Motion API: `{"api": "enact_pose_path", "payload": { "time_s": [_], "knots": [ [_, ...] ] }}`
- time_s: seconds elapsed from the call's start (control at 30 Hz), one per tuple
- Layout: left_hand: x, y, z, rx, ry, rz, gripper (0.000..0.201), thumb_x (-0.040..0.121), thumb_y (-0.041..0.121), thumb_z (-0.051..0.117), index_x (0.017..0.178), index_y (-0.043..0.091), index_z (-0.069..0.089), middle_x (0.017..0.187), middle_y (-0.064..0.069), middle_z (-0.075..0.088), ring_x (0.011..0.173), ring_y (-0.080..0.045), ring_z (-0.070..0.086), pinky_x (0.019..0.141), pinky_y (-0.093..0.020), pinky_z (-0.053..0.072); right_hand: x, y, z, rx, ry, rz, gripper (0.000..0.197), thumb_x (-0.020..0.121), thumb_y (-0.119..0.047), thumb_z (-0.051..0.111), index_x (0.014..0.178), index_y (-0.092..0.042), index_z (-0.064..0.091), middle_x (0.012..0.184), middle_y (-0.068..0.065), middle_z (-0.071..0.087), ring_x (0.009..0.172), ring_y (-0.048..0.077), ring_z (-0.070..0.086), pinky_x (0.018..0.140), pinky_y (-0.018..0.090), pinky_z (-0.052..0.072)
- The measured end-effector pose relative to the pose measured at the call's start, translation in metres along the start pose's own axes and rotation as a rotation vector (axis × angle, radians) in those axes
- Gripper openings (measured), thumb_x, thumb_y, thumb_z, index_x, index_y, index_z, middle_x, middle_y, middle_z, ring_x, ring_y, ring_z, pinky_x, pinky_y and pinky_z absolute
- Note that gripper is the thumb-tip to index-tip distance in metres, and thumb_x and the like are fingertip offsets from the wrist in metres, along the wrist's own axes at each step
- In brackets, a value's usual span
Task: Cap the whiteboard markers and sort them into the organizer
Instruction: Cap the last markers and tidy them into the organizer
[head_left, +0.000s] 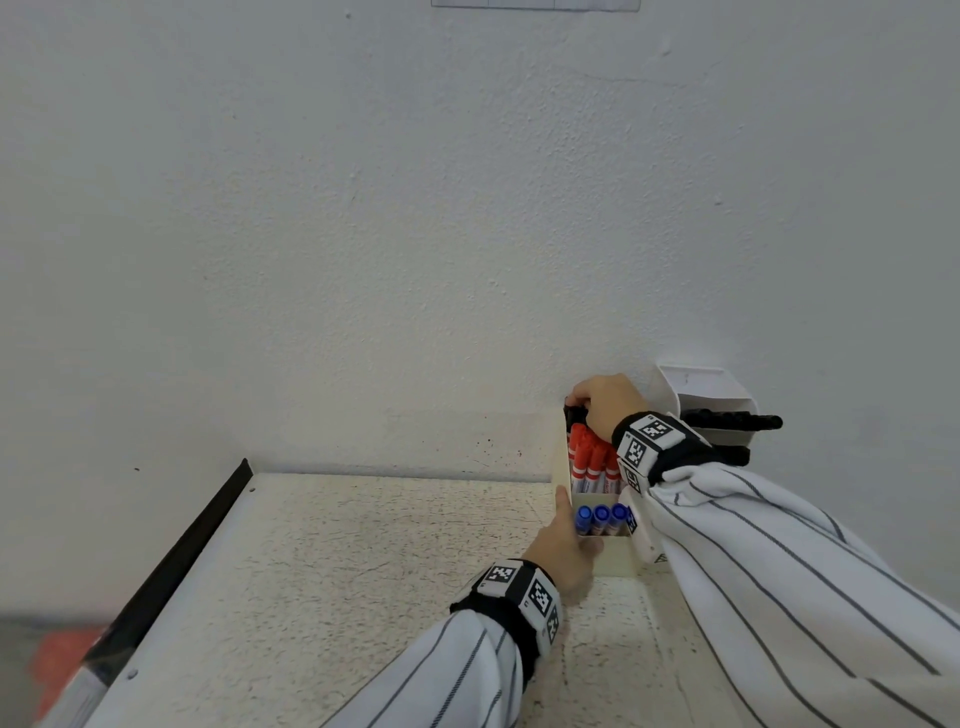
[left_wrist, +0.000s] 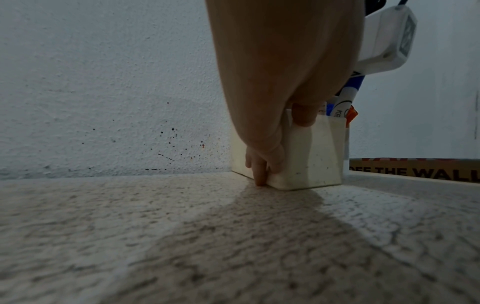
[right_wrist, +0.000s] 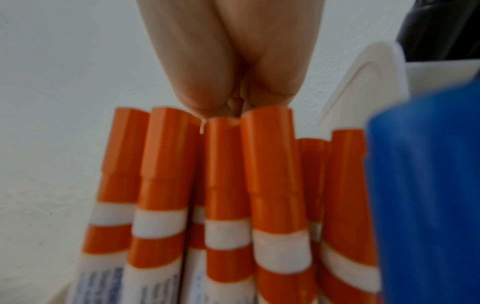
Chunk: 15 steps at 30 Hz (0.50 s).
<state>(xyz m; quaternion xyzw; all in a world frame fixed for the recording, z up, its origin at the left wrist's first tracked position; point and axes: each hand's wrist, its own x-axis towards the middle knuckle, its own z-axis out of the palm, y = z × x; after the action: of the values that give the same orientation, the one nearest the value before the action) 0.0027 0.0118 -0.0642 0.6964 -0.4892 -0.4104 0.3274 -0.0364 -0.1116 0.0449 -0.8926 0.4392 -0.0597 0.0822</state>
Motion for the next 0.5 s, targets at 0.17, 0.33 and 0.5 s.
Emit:
{"api": "enact_pose_path", "payload": {
  "time_s": [0.17,0.33,0.5],
  "knots": [
    [0.001,0.000,-0.001,0.009,0.025,0.007,0.078,0.095,0.019,0.047,0.148,0.017,-0.010,0.134,-0.009,0.050,0.110,-0.021,0.053,0.086,-0.025,0.040,-0.009,-0.001,-0.010,0.094,-0.008,-0.007,0.037,0.092,0.001,0.043,0.122,-0.013,0.058,0.133,0.007,0.051,0.122,0.023,0.046,0.105,0.030,0.036],
    [-0.005,0.007,-0.007,-0.021,0.169,0.052,0.064,0.086,0.011,0.060,0.141,0.011,0.028,0.135,-0.005,0.050,0.122,-0.020,0.048,0.090,-0.018,0.035,-0.030,-0.004,-0.033,0.314,0.255,0.007,0.026,0.083,0.006,0.044,0.090,-0.006,0.066,0.107,0.010,0.064,0.103,0.025,0.058,0.090,0.028,0.046],
    [-0.010,0.013,0.002,-0.017,0.367,0.120,0.069,0.075,0.021,0.073,0.134,0.015,0.036,0.123,-0.007,0.044,0.114,-0.020,0.048,0.099,-0.030,0.042,-0.061,0.000,-0.052,0.145,0.080,0.079,0.026,0.089,-0.006,0.043,0.103,-0.003,0.064,0.111,0.013,0.062,0.102,0.026,0.057,0.087,0.030,0.046]
  ]
}}
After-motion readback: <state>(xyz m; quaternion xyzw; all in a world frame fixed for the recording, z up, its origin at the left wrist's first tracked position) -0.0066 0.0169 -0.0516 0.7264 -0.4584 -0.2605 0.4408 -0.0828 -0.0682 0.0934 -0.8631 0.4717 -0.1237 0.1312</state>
